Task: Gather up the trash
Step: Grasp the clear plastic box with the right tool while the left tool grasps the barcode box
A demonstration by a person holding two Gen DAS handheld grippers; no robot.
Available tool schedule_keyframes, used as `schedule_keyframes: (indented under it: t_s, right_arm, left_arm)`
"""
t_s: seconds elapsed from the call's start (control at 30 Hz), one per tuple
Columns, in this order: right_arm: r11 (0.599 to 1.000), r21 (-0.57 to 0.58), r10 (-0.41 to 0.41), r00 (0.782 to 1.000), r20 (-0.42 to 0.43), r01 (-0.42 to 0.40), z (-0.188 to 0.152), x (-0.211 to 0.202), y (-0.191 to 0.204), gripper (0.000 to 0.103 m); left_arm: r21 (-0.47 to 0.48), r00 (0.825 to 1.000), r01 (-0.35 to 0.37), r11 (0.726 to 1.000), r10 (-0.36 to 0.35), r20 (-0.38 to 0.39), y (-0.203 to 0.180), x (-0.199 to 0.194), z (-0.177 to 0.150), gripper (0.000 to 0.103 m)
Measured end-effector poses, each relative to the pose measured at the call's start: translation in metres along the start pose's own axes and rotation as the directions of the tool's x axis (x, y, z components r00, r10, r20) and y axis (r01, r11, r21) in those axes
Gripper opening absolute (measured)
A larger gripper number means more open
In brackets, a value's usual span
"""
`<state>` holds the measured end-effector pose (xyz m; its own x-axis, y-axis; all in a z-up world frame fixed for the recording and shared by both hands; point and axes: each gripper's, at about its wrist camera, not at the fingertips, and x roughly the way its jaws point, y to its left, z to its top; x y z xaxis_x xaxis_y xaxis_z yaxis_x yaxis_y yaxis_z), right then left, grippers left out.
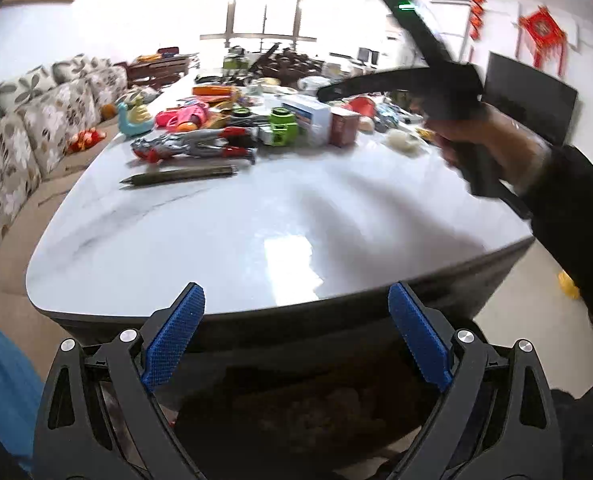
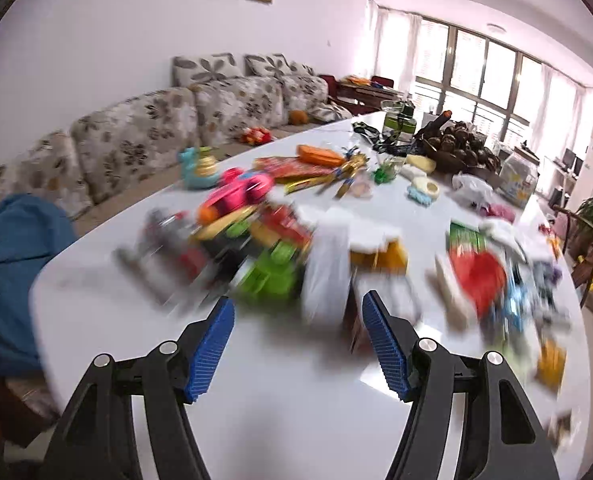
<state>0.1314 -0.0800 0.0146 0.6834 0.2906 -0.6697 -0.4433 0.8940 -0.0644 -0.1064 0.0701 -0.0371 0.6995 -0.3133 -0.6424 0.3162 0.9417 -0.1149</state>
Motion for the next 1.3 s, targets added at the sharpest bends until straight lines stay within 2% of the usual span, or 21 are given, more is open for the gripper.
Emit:
schedule_keyframes:
  t_s: [0.07, 0.1, 0.13, 0.17, 0.2, 0.37, 0.43, 0.5, 0.57, 0.6, 0.67, 0.8, 0.9, 1.03, 1.07, 1.13, 1.23, 1.3]
  right_arm:
    - [1.000, 0.011, -0.014, 0.996, -0.085, 0.015, 0.011, 0.034, -0.015, 0.059]
    - [1.000, 0.005, -0.020, 0.990, -0.143, 0.021, 0.014, 0.054, -0.018, 0.049]
    - [1.000, 0.026, -0.010, 0.993, -0.114, 0.013, 0.021, 0.057, -0.017, 0.047]
    - [0.999, 0.044, -0.014, 0.986, -0.168, 0.021, 0.027, 0.068, -0.026, 0.044]
    - [0.999, 0.047, -0.003, 0.978, -0.210, 0.013, 0.022, 0.076, -0.026, 0.032]
    - [0.996, -0.085, -0.035, 0.977, -0.212, 0.017, 0.009, 0.081, -0.009, 0.031]
    - [0.993, -0.120, -0.022, 0.986, -0.167, 0.002, 0.001, 0.061, -0.001, 0.031]
    - [0.998, -0.031, 0.060, 0.996, -0.064, -0.062, -0.008, 0.015, -0.013, 0.031]
    - [0.993, 0.045, 0.110, 0.992, 0.056, -0.113, -0.014, -0.034, -0.033, 0.031]
    - [0.990, 0.082, 0.107, 0.987, 0.118, -0.117, -0.025, -0.067, -0.047, 0.031]
    - [0.990, 0.123, 0.052, 0.984, 0.169, -0.073, -0.041, -0.109, -0.066, 0.031]
    - [0.973, 0.229, -0.048, 0.983, 0.177, 0.006, -0.097, -0.169, -0.109, 0.032]
    - [0.958, 0.284, -0.078, 0.985, 0.151, 0.033, -0.136, -0.192, -0.125, 0.032]
    - [0.947, 0.320, -0.072, 0.990, 0.117, 0.031, -0.174, -0.200, -0.131, 0.032]
    - [0.946, 0.324, -0.064, 0.992, 0.110, 0.025, -0.180, -0.197, -0.132, 0.032]
    - [0.942, 0.335, -0.038, 0.994, 0.098, 0.003, -0.188, -0.185, -0.129, 0.032]
    - [0.936, 0.349, 0.001, 0.996, 0.093, -0.033, -0.192, -0.168, -0.119, 0.032]
    - [0.938, 0.340, 0.026, 0.995, 0.101, -0.059, -0.187, -0.163, -0.109, 0.032]
  left_arm:
    - [-0.027, 1.000, -0.001, 1.000, 0.001, -0.005, 0.011, 0.002, 0.001, 0.091]
    - [-0.039, 1.000, 0.001, 0.999, -0.001, -0.010, 0.015, 0.006, 0.002, 0.091]
    - [-0.052, 1.000, 0.003, 0.999, -0.003, -0.015, 0.017, 0.009, 0.003, 0.091]
    - [-0.060, 1.000, 0.002, 0.998, -0.003, -0.019, 0.017, 0.012, 0.006, 0.091]
    - [-0.067, 1.000, 0.002, 0.998, -0.003, -0.024, 0.019, 0.014, 0.006, 0.091]
    - [-0.098, 0.998, 0.056, 0.994, -0.059, -0.027, 0.019, 0.026, 0.014, 0.091]
    - [-0.103, 0.997, 0.065, 0.993, -0.068, -0.028, 0.013, 0.033, 0.022, 0.091]
    - [-0.102, 0.999, 0.047, 0.994, -0.048, -0.013, 0.005, 0.041, 0.039, 0.091]
    - [-0.103, 0.999, 0.046, 0.994, -0.044, 0.013, -0.003, 0.047, 0.057, 0.091]
    - [-0.102, 0.999, 0.036, 0.994, -0.033, 0.026, -0.009, 0.052, 0.068, 0.091]
    - [-0.078, 0.999, 0.017, 0.997, -0.013, 0.050, -0.031, 0.074, 0.096, 0.091]
    - [0.071, 0.997, -0.070, 0.995, 0.068, 0.042, -0.080, 0.143, 0.147, 0.091]
    - [0.137, 0.996, -0.088, 0.987, 0.089, -0.003, -0.097, 0.196, 0.175, 0.091]
    - [0.144, 0.990, -0.132, 0.981, 0.137, -0.026, -0.091, 0.244, 0.198, 0.091]
    - [0.140, 0.991, -0.105, 0.985, 0.115, -0.066, -0.090, 0.254, 0.201, 0.091]
    - [0.131, 0.988, -0.056, 0.990, 0.074, -0.135, -0.086, 0.267, 0.202, 0.065]
    - [0.160, 0.991, -0.061, 0.985, 0.079, -0.112, -0.090, 0.246, 0.194, 0.064]
    - [0.163, 0.995, -0.056, 0.985, 0.068, -0.073, -0.091, 0.214, 0.183, 0.064]
